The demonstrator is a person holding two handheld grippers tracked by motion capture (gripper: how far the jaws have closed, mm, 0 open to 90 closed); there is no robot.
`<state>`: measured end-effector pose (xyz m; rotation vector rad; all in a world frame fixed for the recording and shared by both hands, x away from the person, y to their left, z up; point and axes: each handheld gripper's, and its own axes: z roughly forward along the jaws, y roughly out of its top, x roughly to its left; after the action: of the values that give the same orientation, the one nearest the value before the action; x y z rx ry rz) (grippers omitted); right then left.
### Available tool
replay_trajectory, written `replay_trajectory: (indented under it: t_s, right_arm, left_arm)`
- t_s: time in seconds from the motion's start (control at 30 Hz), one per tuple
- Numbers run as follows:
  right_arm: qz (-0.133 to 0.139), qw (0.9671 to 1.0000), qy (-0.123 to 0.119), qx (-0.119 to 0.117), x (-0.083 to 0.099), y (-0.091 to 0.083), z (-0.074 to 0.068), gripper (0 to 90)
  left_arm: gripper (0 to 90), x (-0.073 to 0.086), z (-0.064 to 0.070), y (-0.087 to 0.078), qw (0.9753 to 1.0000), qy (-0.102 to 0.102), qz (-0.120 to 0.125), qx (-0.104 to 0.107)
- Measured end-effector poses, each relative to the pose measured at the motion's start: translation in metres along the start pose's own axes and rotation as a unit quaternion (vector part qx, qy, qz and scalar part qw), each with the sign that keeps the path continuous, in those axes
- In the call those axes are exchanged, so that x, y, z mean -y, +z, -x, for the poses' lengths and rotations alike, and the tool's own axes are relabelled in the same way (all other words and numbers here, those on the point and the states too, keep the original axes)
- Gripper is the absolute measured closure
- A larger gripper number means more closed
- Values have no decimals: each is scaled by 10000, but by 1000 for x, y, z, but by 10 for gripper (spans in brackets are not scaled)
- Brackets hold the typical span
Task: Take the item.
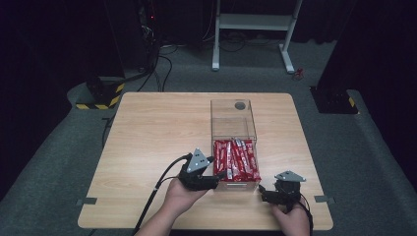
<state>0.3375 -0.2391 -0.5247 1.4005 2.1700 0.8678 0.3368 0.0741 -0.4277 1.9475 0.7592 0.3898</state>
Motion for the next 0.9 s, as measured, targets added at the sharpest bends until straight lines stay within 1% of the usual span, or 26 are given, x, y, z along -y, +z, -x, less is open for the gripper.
replay_trajectory:
  t_s: [0.23, 0.37, 0.6, 0.73, 0.8, 0.9]
  right_arm:
    - [1, 10000, -5, -4, 0, 0, 0, 80]
    - [1, 10000, -5, -6, 0, 0, 0, 80]
    - [0, 10000, -9, -10, 0, 0, 0, 80]
    - [0, 10000, -11, -11, 0, 0, 0, 80]
    - [0, 10000, -10, -11, 0, 0, 0, 80]
    - [0, 10000, -11, -11, 0, 0, 0, 80]
  left_arm:
    - [427, 0, -1, 9, 10000, -59, -43, -37]
    - [451, 2, -1, 15, 9999, -58, -125, -100]
    - [602, 5, -1, 19, 9997, -73, -191, -114]
    - [655, 7, -1, 20, 9997, -100, -182, -154]
    - [688, 9, 0, 21, 9997, -90, -187, -126]
    - [712, 10, 2, 23, 9997, -51, -220, -100]
